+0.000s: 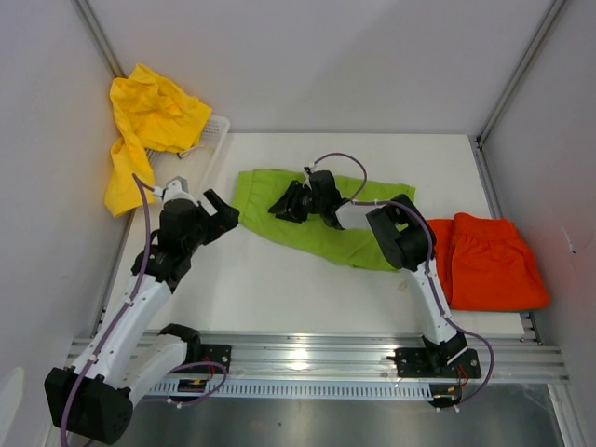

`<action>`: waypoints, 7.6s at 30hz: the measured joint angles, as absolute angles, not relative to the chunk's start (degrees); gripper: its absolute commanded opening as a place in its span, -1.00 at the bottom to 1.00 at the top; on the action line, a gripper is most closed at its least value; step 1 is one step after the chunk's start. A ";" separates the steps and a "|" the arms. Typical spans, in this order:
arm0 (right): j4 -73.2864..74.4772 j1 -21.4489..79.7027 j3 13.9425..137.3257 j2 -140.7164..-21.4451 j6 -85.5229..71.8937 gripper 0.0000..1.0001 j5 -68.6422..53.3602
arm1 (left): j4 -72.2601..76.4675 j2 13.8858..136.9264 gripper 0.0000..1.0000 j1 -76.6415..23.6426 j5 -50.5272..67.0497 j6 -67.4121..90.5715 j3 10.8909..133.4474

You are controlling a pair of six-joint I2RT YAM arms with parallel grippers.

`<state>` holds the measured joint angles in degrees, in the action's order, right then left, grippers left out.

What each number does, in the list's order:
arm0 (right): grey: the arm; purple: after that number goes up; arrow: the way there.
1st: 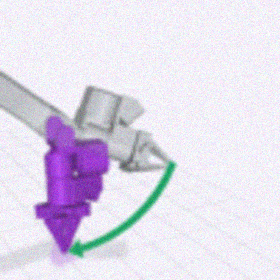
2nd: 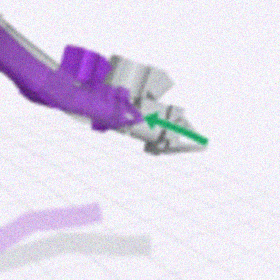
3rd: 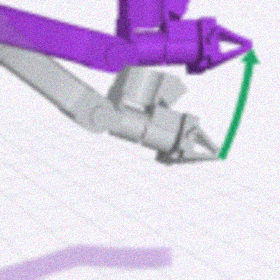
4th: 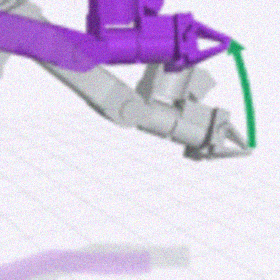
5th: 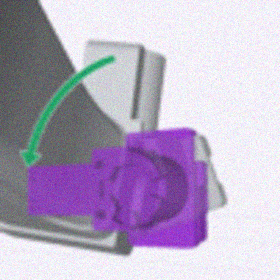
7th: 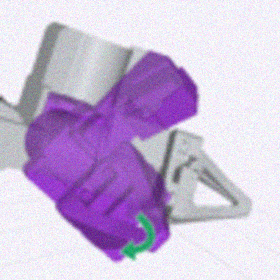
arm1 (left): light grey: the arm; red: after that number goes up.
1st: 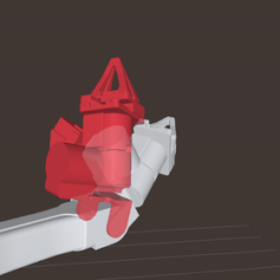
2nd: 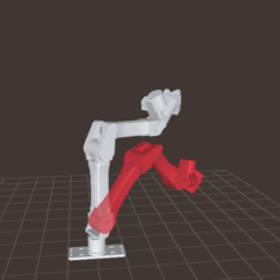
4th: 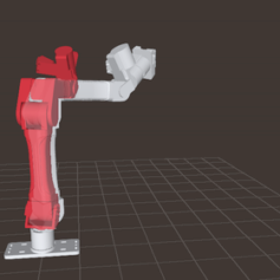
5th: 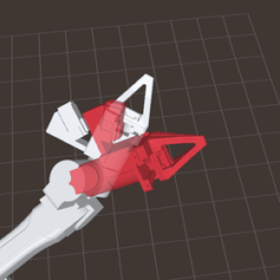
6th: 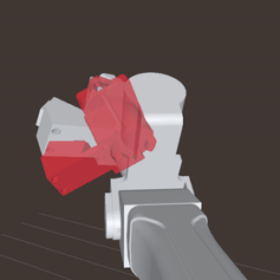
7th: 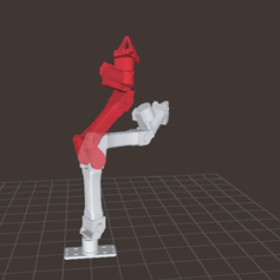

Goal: Fold and stack the shorts

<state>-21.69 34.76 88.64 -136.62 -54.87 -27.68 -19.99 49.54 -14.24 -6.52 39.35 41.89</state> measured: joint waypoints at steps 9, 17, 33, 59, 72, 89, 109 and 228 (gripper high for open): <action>-17.76 36.97 76.49 -126.93 -52.16 -0.09 -25.74 | -20.53 49.89 0.98 -14.24 -6.35 39.38 39.62; -17.96 46.54 60.90 -115.42 -49.43 -0.05 -23.00 | -22.87 46.37 0.98 -14.24 -6.28 39.33 37.87; -2.81 54.00 59.94 -104.71 -34.52 0.47 -9.87 | -31.94 37.19 0.98 -14.24 -2.17 40.51 34.94; -8.36 77.89 64.31 -106.91 11.51 0.71 27.33 | -53.89 37.67 0.98 -3.16 -6.59 37.30 70.41; -8.23 80.55 69.84 -111.98 25.04 0.70 22.13 | -58.13 37.47 0.98 -3.09 -10.98 34.87 79.70; -7.77 82.02 75.00 -121.23 37.32 0.48 33.91 | -57.93 37.56 0.98 -3.09 -10.13 34.20 75.90; -22.96 80.53 68.38 -123.72 37.36 -1.00 40.95 | -53.34 37.47 0.98 -3.07 -6.83 33.43 66.19; -26.65 53.98 42.30 -84.60 -15.94 -1.00 14.33 | -0.60 86.43 -1.00 -4.60 28.16 44.29 40.84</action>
<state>-26.65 53.98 42.30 -84.60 -15.94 14.33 -0.60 86.43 -4.60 28.16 44.29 40.84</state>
